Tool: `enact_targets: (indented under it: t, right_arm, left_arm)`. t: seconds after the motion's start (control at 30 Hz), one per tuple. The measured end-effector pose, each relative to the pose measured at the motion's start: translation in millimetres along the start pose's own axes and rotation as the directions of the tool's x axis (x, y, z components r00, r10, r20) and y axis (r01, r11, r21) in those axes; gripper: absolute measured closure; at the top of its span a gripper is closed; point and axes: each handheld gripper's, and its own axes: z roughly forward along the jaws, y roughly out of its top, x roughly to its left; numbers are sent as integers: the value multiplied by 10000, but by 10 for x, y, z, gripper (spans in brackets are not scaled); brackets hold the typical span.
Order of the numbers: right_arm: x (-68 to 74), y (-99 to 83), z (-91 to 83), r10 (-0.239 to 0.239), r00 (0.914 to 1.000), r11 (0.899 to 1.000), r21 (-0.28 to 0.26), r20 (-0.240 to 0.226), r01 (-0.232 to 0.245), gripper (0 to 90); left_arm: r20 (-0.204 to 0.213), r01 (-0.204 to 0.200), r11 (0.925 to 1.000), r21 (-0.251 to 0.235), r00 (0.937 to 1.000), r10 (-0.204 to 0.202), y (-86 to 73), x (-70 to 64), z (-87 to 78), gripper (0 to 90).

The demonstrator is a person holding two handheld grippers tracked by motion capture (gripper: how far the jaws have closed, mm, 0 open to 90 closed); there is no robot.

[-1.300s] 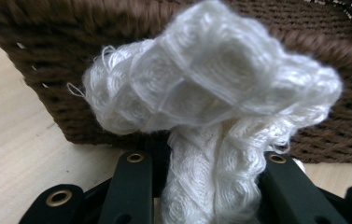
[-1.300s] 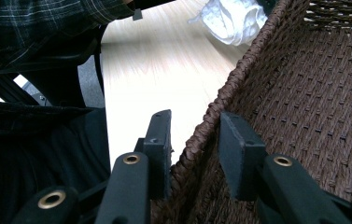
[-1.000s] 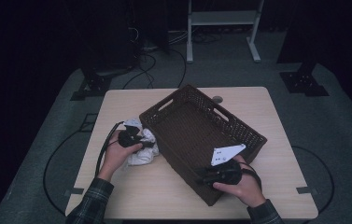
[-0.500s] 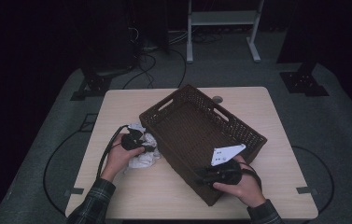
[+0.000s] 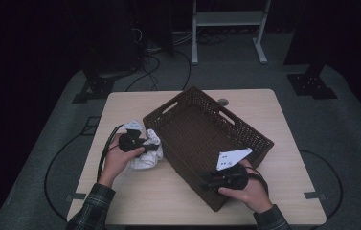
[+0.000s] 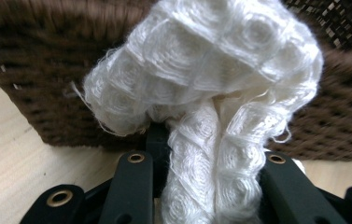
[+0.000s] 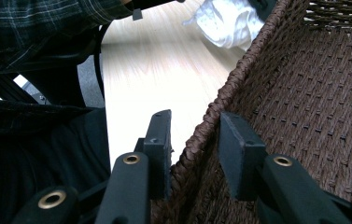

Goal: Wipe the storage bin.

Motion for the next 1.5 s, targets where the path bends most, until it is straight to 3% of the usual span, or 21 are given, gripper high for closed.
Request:
enact_targets:
  t: [0.33, 1.13, 1.27, 1.3, 1.5]
  right_arm:
    - [0, 0, 0, -2, 10000, 10000, 0, 3, 2, 648]
    - [-1, 0, 1, 13, 10000, 10000, -7, 0, -13, 648]
    - [-2, 0, 1, 0, 10000, 10000, -10, -1, 0, 648]
    - [-1, 0, 1, -1, 10000, 10000, -7, 2, 1, 648]
    - [-3, 0, 1, 12, 10000, 10000, -11, -9, -12, 648]
  left_arm:
    - [-161, -151, 9997, -185, 9998, 148, 54, -48, -96, 677]
    - [-319, 39, 9996, 279, 9995, -30, -27, -10, 138, 679]
    - [-363, -6, 9987, 512, 9993, 25, -44, -1, 176, 679]
    - [-412, -40, 9967, 807, 9991, 74, -61, 0, 218, 679]
    - [-410, -50, 9911, 1329, 9991, 105, -104, 2, 319, 678]
